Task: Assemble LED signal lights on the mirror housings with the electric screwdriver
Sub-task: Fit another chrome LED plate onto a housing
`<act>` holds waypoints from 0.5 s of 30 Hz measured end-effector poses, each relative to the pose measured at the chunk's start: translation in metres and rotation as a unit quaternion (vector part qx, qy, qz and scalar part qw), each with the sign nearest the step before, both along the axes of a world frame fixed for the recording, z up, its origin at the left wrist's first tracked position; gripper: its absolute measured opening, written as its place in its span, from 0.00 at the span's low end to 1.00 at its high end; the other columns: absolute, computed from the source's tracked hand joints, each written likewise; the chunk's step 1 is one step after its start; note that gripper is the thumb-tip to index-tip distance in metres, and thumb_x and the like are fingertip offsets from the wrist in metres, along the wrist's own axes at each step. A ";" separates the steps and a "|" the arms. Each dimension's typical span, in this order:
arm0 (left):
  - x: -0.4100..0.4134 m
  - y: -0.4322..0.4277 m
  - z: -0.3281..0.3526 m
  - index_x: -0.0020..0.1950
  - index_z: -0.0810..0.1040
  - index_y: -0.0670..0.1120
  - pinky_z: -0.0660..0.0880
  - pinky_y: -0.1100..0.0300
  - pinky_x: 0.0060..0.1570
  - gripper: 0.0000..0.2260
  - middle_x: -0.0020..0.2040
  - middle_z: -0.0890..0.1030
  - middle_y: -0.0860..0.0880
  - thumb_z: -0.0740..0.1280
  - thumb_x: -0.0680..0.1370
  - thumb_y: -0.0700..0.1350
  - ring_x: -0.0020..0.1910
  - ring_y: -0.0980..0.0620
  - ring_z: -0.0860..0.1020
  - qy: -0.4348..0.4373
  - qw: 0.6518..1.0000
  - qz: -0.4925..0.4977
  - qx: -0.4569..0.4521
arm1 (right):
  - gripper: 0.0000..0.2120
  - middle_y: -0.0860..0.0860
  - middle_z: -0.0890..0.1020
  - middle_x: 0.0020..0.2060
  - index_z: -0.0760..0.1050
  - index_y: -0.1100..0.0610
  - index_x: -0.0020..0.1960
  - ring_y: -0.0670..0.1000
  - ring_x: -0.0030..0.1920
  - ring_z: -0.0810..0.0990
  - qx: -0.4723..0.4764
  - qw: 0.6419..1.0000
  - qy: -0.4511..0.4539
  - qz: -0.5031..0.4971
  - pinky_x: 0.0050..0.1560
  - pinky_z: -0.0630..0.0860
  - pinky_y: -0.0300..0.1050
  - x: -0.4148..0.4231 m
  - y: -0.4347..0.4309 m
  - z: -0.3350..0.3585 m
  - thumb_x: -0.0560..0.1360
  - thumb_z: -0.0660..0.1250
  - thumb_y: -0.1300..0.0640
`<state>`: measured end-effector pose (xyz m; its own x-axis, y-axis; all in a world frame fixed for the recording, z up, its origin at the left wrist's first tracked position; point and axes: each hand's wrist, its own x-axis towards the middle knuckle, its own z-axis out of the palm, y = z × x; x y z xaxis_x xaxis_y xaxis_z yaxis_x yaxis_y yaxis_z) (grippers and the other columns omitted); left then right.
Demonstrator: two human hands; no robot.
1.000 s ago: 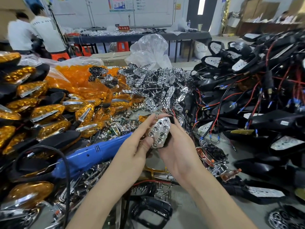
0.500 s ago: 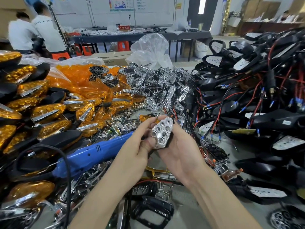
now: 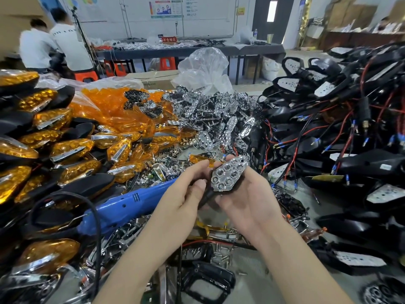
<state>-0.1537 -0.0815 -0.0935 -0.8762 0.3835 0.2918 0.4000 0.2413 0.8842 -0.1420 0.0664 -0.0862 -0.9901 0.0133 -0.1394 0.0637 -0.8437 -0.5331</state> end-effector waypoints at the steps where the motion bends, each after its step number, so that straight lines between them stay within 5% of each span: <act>1: 0.001 0.001 0.000 0.68 0.72 0.65 0.72 0.64 0.64 0.17 0.63 0.76 0.67 0.61 0.83 0.46 0.64 0.68 0.73 0.022 1.000 0.007 -0.007 | 0.09 0.53 0.83 0.41 0.74 0.54 0.54 0.54 0.42 0.81 -0.001 1.000 -0.002 -0.007 0.48 0.76 0.50 -0.001 0.001 -0.001 0.85 0.55 0.55; 5: 0.006 0.009 0.001 0.60 0.74 0.64 0.71 0.65 0.59 0.10 0.63 0.71 0.67 0.64 0.78 0.57 0.66 0.64 0.71 0.137 0.986 0.046 -0.083 | 0.08 0.52 0.84 0.41 0.76 0.54 0.55 0.52 0.40 0.83 0.032 0.999 -0.011 -0.028 0.42 0.82 0.47 -0.004 -0.004 -0.005 0.84 0.58 0.57; 9: 0.007 0.011 0.000 0.54 0.72 0.62 0.68 0.70 0.58 0.08 0.61 0.70 0.68 0.65 0.76 0.57 0.65 0.68 0.69 0.174 0.974 0.083 -0.118 | 0.16 0.57 0.87 0.52 0.73 0.56 0.72 0.54 0.50 0.85 0.098 0.994 -0.009 -0.056 0.46 0.83 0.50 -0.002 -0.013 -0.007 0.85 0.57 0.60; 12: 0.008 0.011 0.000 0.54 0.74 0.55 0.61 0.78 0.60 0.09 0.57 0.69 0.68 0.67 0.76 0.54 0.62 0.70 0.66 0.236 0.952 0.105 -0.167 | 0.14 0.54 0.87 0.47 0.80 0.52 0.61 0.53 0.48 0.85 0.131 0.990 0.005 -0.057 0.47 0.83 0.50 -0.001 -0.014 -0.008 0.86 0.56 0.60; 15: 0.011 0.012 0.001 0.54 0.73 0.55 0.66 0.73 0.58 0.09 0.58 0.70 0.67 0.68 0.75 0.52 0.59 0.66 0.70 0.233 0.953 0.115 -0.158 | 0.14 0.54 0.88 0.47 0.82 0.52 0.55 0.51 0.44 0.86 0.145 0.988 0.011 -0.049 0.40 0.83 0.47 0.000 -0.012 -0.005 0.86 0.58 0.60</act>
